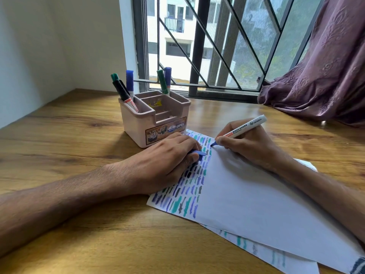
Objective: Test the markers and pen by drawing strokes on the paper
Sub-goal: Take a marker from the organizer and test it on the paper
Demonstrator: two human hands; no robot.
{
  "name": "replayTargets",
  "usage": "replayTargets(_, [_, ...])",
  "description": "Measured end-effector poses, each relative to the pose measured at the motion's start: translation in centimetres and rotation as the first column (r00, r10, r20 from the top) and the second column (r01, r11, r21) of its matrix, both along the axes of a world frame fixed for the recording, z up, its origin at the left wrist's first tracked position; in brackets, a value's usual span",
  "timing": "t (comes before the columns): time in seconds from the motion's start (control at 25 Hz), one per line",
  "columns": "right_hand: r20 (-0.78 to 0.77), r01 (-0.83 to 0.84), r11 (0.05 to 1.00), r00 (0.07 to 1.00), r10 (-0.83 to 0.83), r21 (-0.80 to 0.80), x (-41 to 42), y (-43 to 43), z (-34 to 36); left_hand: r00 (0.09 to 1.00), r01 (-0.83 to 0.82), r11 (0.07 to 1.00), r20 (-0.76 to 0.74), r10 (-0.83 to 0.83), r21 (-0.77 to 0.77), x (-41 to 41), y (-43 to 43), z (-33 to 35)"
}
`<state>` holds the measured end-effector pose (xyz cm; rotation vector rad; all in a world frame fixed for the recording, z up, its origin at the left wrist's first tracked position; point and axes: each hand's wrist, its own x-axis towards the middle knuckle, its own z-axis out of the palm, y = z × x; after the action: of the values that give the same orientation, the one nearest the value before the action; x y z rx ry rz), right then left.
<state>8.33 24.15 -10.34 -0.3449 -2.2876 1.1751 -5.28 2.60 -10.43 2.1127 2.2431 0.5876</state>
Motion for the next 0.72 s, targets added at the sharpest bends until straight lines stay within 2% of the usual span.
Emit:
replayTargets(0.6, [0.019, -0.024, 0.999, 1.000, 0.024, -0.037, 0.05, -0.19, 0.04, 1.000, 0.000, 1.000, -0.006, 0.000, -0.004, -0.06, 0.06, -0.04])
replayTargets(0.72, [0.013, 0.020, 1.000, 1.000, -0.020, -0.005, -0.02, -0.16, 0.06, 1.000, -0.003, 1.000, -0.005, 0.003, -0.009, -0.08, 0.09, 0.00])
